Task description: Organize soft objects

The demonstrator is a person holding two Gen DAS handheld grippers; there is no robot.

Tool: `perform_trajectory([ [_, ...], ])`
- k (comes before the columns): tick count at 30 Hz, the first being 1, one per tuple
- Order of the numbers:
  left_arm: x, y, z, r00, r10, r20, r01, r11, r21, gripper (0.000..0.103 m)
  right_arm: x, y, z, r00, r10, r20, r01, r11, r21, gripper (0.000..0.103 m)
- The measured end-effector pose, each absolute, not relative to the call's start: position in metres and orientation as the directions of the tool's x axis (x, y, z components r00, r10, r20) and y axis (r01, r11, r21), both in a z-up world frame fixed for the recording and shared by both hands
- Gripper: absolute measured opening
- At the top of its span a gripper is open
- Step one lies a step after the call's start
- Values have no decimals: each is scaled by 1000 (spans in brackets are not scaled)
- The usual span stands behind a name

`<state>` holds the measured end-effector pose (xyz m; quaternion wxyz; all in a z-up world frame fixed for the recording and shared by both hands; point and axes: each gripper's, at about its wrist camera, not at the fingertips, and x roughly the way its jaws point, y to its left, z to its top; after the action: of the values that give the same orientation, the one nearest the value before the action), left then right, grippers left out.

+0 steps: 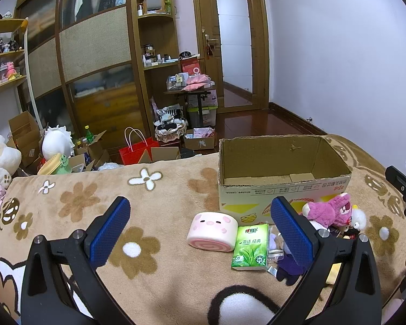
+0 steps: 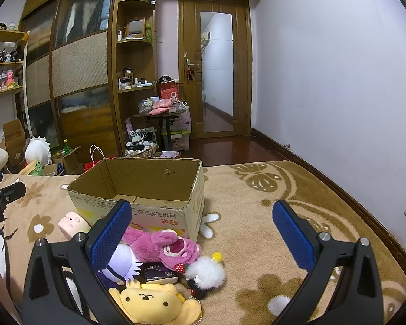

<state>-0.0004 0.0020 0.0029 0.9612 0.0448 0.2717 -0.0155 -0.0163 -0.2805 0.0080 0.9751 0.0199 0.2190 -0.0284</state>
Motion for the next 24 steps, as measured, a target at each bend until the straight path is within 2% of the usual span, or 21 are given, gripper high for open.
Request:
perform_trajectory([
  [24, -1, 4, 4, 854, -4, -521, 51, 996, 77, 102, -18, -282, 6, 906, -48, -422, 67, 997, 29, 103],
])
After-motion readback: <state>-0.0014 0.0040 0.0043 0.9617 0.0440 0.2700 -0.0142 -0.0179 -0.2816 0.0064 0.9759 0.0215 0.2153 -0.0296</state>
